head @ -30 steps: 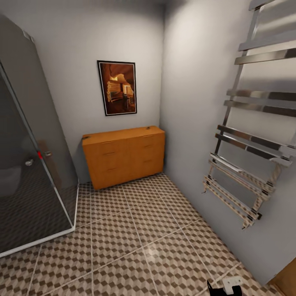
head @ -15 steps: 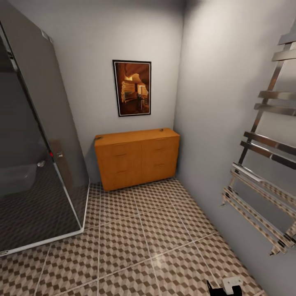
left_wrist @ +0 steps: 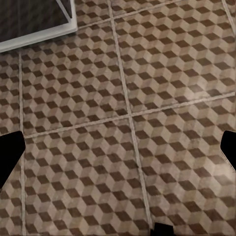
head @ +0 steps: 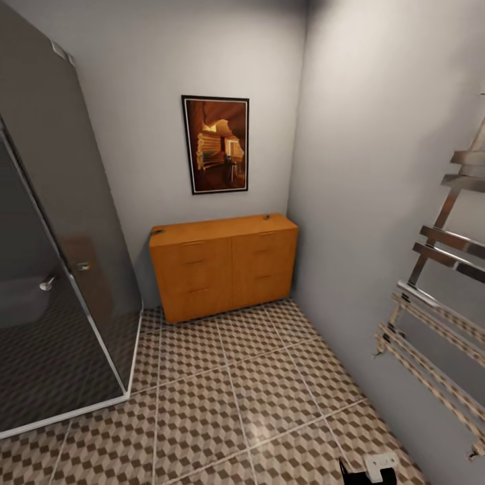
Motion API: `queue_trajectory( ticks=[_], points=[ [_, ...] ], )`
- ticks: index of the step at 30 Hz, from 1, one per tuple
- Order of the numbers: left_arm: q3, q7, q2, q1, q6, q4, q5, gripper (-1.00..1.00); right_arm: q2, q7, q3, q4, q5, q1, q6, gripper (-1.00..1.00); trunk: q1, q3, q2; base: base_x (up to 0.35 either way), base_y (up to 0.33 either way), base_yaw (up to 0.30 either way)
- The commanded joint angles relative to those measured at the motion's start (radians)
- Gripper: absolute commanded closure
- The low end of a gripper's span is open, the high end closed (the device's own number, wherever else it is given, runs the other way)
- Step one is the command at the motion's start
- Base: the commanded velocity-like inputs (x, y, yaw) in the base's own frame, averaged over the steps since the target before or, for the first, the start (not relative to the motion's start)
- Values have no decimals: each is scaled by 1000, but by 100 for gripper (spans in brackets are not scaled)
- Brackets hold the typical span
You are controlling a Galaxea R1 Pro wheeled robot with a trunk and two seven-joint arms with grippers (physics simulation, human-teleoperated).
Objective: Take the four mousetraps from the cabinet in the bathroom and place them on the bathroom floor. Make sure all four end up on the same floor surface, and ensure that at least two of them are either under or directly next to the same bathroom sink.
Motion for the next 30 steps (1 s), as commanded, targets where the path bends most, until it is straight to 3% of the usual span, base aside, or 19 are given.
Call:
queue_trajectory(
  ticks=[1, 30],
  points=[
    [-8, 4, -1, -1, -4, 3, 0, -100, 0, -1, 9, 0, -9, -1, -2, -100, 1, -2, -2, 328, 0, 0],
    [-8, 4, -1, -1, -4, 3, 0, -100, 0, -1, 9, 0, -8, -1, -2, -100, 1, -2, -2, 328, 0, 0]
  ],
)
